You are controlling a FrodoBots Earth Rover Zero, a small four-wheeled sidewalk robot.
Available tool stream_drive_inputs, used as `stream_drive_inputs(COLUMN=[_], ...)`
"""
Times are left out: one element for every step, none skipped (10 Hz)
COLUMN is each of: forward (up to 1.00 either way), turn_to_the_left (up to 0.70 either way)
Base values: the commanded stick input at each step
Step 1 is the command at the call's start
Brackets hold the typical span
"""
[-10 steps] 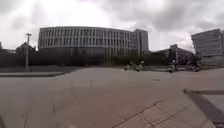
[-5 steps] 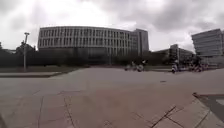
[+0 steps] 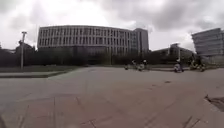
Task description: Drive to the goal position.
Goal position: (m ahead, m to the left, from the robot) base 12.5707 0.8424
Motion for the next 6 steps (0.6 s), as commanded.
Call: stream_drive_inputs(forward=[0.70,0.70,0.70,0.70,0.70,0.70], turn_to_the_left=[0.00,0.00,0.00,0.00,0.00,0.00])
